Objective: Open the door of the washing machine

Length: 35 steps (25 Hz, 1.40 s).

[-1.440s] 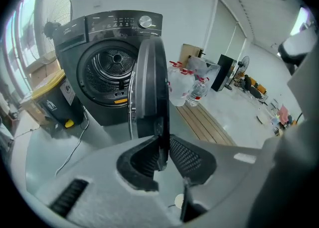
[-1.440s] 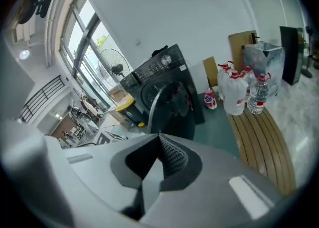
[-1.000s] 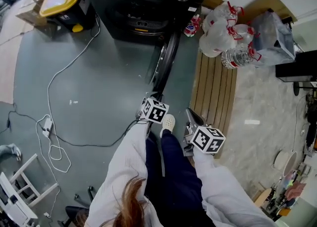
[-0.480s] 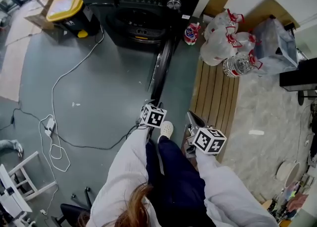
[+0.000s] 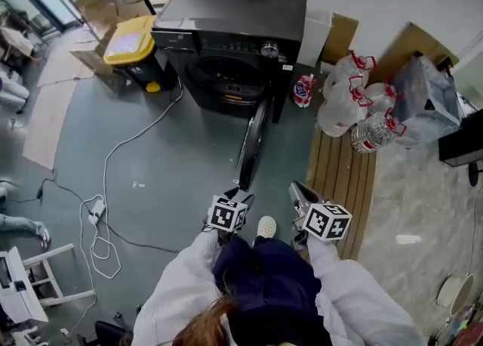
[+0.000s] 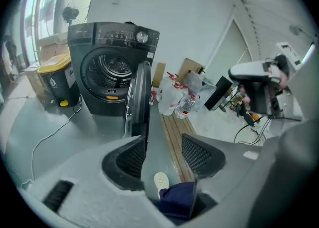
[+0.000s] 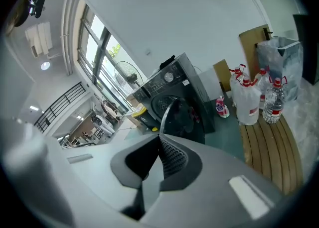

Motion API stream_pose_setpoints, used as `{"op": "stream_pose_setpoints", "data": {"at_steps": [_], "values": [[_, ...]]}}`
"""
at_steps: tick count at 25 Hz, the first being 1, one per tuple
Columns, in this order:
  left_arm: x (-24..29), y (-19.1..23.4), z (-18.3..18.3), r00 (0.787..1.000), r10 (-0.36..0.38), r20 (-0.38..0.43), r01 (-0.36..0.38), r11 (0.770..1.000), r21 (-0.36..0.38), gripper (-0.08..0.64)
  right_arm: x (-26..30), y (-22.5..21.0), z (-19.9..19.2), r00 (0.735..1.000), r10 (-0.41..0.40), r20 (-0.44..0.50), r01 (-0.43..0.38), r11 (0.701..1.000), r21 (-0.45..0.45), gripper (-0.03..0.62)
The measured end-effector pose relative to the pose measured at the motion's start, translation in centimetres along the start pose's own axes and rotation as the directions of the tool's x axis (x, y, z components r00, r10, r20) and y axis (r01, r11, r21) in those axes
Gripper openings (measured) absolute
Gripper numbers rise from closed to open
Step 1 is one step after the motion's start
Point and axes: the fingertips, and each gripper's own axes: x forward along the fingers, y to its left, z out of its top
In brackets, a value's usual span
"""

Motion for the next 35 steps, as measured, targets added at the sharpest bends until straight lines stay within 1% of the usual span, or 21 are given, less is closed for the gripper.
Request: {"op": "stream_pose_setpoints", "data": {"at_steps": [3,5,6,8,9,11,13,15,17,18,19,20,22,24,26,28,32,35], "values": [[-4.5,-0.9,2.8,0.995,-0.028,0.097,0.033,0.998,-0.052,0.231,-0.6,1.5,1.9,0.999,0.043,0.005,-0.043,0.999,-0.03,0.01],[-7.5,-1.5,4.6,0.983,-0.038,0.179,0.053,0.995,-0.081,0.214,-1.1,2.9,2.8,0.997,0.081,0.008,-0.08,0.995,-0.057,0.01],[-9.0,-1.7,5.6,0.974,-0.042,0.224,0.064,0.994,-0.091,0.204,-1.4,3.8,3.4,0.995,0.103,0.013,-0.102,0.992,-0.075,0.011],[-11.9,-2.3,7.6,0.947,-0.048,0.316,0.085,0.991,-0.104,0.184,-2.1,5.4,4.8,0.989,0.14,0.037,-0.135,0.984,-0.119,0.011],[-13.3,-2.7,8.5,0.931,-0.049,0.361,0.095,0.989,-0.111,0.172,-2.5,6.0,5.6,0.987,0.148,0.057,-0.139,0.98,-0.144,0.011],[-15.7,-3.5,9.8,0.897,-0.036,0.441,0.101,0.987,-0.125,0.147,-3.7,6.9,7.3,0.984,0.149,0.103,-0.126,0.971,-0.202,0.01],[-17.6,-4.0,10.6,0.86,-0.011,0.511,0.09,0.987,-0.131,0.116,-5.0,7.7,8.8,0.977,0.157,0.147,-0.113,0.957,-0.268,0.01],[-19.1,-4.3,11.3,0.822,0.015,0.569,0.074,0.988,-0.133,0.078,-6.3,8.4,10.1,0.966,0.172,0.192,-0.099,0.936,-0.338,0.011],[-20.1,-4.3,11.8,0.79,0.036,0.611,0.056,0.99,-0.13,0.038,-7.2,8.7,11.1,0.956,0.177,0.235,-0.07,0.913,-0.403,0.01],[-20.4,-4.3,12.0,0.779,0.046,0.625,0.039,0.992,-0.122,0.026,-7.4,8.7,11.3,0.953,0.177,0.247,-0.058,0.903,-0.425,0.01],[-20.7,-4.2,12.0,0.773,0.056,0.633,0.015,0.994,-0.106,0.004,-7.5,8.7,11.4,0.951,0.18,0.25,-0.054,0.897,-0.439,0.01],[-20.8,-4.2,11.9,0.77,0.066,0.634,-0.016,0.996,-0.084,-0.002,-7.6,8.7,11.3,0.951,0.187,0.247,-0.06,0.894,-0.445,0.01],[-20.9,-4.3,11.7,0.776,0.078,0.626,-0.077,0.997,-0.029,-0.002,-7.7,8.9,10.8,0.948,0.212,0.236,-0.089,0.892,-0.443,0.009],[-20.9,-4.5,11.8,0.778,0.079,0.624,-0.114,0.993,0.015,-0.002,-7.6,9.2,10.3,0.947,0.233,0.222,-0.115,0.889,-0.443,0.009],[-21.0,-4.5,12.0,0.773,0.078,0.629,-0.127,0.991,0.033,-0.002,-7.4,9.7,9.8,0.948,0.241,0.206,-0.124,0.881,-0.457,0.009],[-21.0,-4.5,12.0,0.772,0.078,0.631,-0.129,0.991,0.036,-0.002,-7.2,10.1,9.3,0.951,0.24,0.194,-0.125,0.874,-0.471,0.009],[-20.6,-4.7,11.7,0.78,0.079,0.621,-0.136,0.99,0.045,-0.001,-7.0,10.1,8.7,0.953,0.243,0.178,-0.139,0.879,-0.456,0.009],[-20.2,-4.6,11.1,0.786,0.081,0.613,-0.127,0.991,0.031,0.0,-6.9,9.8,8.1,0.957,0.238,0.168,-0.142,0.884,-0.446,0.009]]}}
